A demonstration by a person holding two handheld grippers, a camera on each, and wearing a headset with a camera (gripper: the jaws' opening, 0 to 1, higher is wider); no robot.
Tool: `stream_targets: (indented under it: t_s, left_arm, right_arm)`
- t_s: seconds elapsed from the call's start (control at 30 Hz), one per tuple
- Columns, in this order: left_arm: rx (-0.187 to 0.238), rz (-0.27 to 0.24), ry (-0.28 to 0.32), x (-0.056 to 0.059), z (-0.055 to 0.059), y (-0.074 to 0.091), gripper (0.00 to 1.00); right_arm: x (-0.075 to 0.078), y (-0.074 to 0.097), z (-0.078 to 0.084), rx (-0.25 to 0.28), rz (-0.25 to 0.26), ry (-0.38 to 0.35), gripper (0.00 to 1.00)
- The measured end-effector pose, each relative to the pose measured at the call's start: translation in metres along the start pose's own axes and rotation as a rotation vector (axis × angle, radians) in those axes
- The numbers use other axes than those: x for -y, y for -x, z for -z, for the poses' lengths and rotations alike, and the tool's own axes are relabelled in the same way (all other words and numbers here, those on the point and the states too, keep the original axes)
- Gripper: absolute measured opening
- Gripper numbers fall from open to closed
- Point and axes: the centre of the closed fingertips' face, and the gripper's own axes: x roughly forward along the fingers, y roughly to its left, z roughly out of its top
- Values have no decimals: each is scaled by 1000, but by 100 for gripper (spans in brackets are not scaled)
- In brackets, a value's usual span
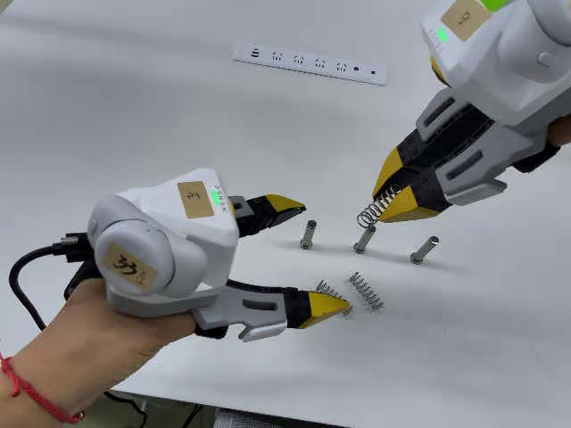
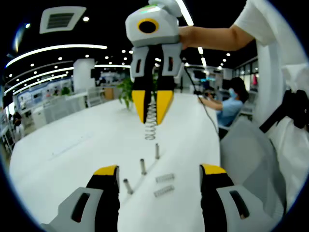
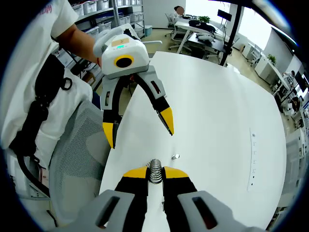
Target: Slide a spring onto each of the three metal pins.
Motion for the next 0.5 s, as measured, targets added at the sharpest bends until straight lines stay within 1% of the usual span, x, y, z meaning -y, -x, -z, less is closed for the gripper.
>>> stream_targets:
  t_s: [0.2, 0.5]
  left_arm:
    - [0, -26, -3, -9, 6, 5, 80]
    - [2, -44, 16, -18, 13, 7, 94]
  right_arm:
    - [21, -13, 1, -13, 17, -18, 12]
    - [33, -33, 2, -37, 22, -32, 12]
